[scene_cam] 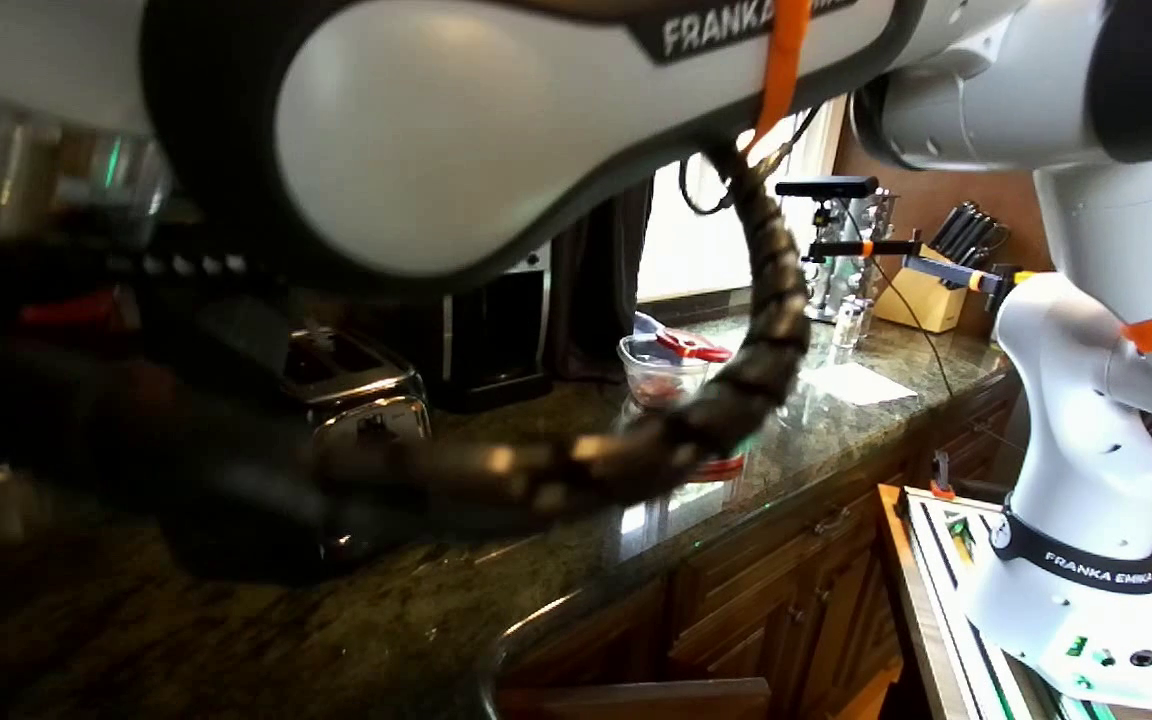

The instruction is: Put the metal bowl on the toaster

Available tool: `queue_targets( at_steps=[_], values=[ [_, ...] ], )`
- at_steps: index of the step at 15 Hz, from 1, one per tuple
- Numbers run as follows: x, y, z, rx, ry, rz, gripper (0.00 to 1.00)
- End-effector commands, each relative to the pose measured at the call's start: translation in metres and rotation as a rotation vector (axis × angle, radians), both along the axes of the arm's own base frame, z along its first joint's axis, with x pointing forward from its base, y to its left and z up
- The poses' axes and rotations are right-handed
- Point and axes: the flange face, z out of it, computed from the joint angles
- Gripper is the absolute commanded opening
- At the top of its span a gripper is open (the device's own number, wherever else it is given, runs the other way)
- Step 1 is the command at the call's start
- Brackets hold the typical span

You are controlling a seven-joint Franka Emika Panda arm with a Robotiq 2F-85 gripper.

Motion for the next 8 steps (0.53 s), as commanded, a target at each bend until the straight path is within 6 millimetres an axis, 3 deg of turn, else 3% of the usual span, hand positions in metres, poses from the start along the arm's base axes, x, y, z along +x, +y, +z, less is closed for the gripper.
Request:
queue_targets(
  at_steps=[1, 6, 7, 8],
  values=[
    [-0.022, -0.051, 0.046, 0.037, -0.08, -0.182, 0.01],
    [-0.024, -0.097, 0.049, 0.051, -0.093, -0.421, 0.01],
    [-0.023, -0.097, 0.044, 0.084, -0.062, -0.429, 0.01],
    [-0.011, -0.091, 0.053, 0.056, -0.08, -0.381, 0.04]
  ],
)
